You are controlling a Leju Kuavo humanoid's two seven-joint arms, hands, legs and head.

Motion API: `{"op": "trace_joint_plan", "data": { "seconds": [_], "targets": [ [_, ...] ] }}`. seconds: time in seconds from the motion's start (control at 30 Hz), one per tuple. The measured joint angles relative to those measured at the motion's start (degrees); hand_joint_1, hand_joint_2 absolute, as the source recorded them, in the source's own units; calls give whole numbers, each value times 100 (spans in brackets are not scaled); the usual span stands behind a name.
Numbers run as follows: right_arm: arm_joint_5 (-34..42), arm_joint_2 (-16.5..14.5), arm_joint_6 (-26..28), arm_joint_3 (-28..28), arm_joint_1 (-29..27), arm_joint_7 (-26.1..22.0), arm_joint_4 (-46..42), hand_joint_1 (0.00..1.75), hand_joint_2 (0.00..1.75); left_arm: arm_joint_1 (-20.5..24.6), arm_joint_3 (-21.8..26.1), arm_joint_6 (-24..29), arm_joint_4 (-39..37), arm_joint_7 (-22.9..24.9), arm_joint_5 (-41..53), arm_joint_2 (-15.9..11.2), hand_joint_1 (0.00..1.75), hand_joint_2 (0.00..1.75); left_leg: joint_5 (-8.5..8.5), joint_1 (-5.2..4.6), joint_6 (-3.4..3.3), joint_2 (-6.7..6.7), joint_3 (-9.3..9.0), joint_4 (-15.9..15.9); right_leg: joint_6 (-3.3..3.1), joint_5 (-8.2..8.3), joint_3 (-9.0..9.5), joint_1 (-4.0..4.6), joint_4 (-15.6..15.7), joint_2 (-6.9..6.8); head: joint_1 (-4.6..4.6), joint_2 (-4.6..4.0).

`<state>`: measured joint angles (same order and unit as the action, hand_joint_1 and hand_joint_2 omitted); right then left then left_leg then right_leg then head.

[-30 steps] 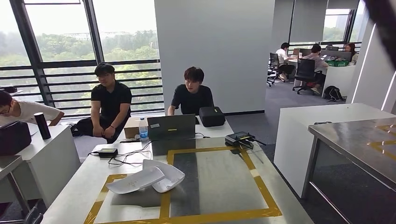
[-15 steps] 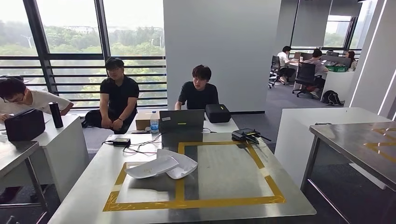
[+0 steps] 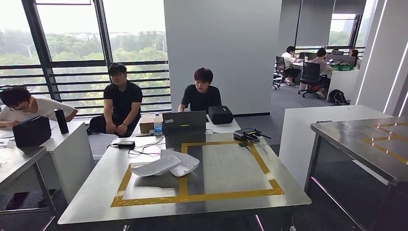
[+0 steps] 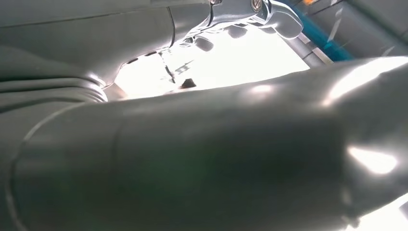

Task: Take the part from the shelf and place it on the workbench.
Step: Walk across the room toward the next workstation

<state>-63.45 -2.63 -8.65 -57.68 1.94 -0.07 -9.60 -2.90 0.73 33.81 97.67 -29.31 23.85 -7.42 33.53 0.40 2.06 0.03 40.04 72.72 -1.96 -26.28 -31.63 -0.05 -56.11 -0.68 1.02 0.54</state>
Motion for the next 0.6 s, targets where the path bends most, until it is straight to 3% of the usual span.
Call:
{"op": "trace_joint_plan", "data": {
  "seconds": [0.07,0.1,0.13,0.2,0.23,0.3,0.33,0.4,0.47,0.5,0.53,0.57,0.6],
  "targets": [
    [-17,26,-7,0,-2,30,0,0,0,35,51,-90,-208,162,24,-50,0,0,-225,62,66,1,-222,9,53,112,-166,-36,-42,-3,-3,1],
    [-40,34,-18,2,-2,64,0,0,0,79,78,-162,-351,282,74,-74,0,0,-384,93,96,0,-469,-269,90,159,-243,-57,-76,-4,-6,1],
    [-78,50,-37,5,0,104,-1,0,0,151,108,-267,-543,431,148,-94,0,0,-439,107,129,-8,-770,-655,133,198,-319,-73,-110,-5,-9,1],
    [-164,80,-84,23,13,168,-3,0,0,360,180,-539,-1063,698,275,-132,0,0,-352,93,108,-41,-1205,-1332,218,284,-420,-84,-161,-8,-9,1],
    [-209,95,-102,40,22,179,-4,0,0,490,217,-689,-1388,826,337,-152,0,0,-284,65,67,-55,-1271,-1482,254,339,-452,-87,-162,-9,-7,1],
    [-296,110,-130,92,34,148,-4,0,0,791,282,-985,-2211,1073,489,-217,0,0,-334,38,-72,-49,-1177,-1525,323,425,-504,-110,-155,-5,-1,1],
    [-337,116,-143,121,36,112,-3,0,0,960,318,-1143,-2690,1170,560,-254,0,0,-386,32,-140,-37,-1121,-1522,352,358,-551,-124,-201,1,2,1],
    [-391,123,-161,166,48,16,-2,0,0,1272,385,-1410,-3689,1269,686,-315,0,0,-509,27,-256,-2,-995,-1525,385,-82,-713,-135,-606,16,8,1],
    [-403,127,-164,192,79,-63,-2,0,0,1462,414,-1551,-4673,1404,941,-327,0,0,-633,-2,-310,34,-840,-1516,385,-619,-903,-113,-1350,26,15,1],
    [-393,128,-164,202,94,-86,-2,0,0,1514,411,-1622,-5145,1492,1081,-307,0,0,-693,-19,-320,51,-756,-1507,373,-732,-936,-95,-1654,31,17,1],
    [-378,128,-164,206,104,-99,-2,0,0,1540,408,-1714,-5587,1570,1181,-268,0,0,-748,-37,-327,64,-671,-1493,354,-713,-889,-75,-1796,34,19,1],
    [-354,127,-164,207,110,-99,-2,0,0,1553,405,-1852,-5972,1648,1209,-212,0,0,-797,-51,-329,72,-589,-1473,325,-590,-744,-53,-1736,37,20,1],
    [-330,125,-164,207,113,-87,-2,0,0,1557,403,-2034,-6315,1740,1188,-144,0,0,-840,-63,-328,73,-513,-1452,285,-435,-504,-26,-1486,42,21,1]
  ]
}}
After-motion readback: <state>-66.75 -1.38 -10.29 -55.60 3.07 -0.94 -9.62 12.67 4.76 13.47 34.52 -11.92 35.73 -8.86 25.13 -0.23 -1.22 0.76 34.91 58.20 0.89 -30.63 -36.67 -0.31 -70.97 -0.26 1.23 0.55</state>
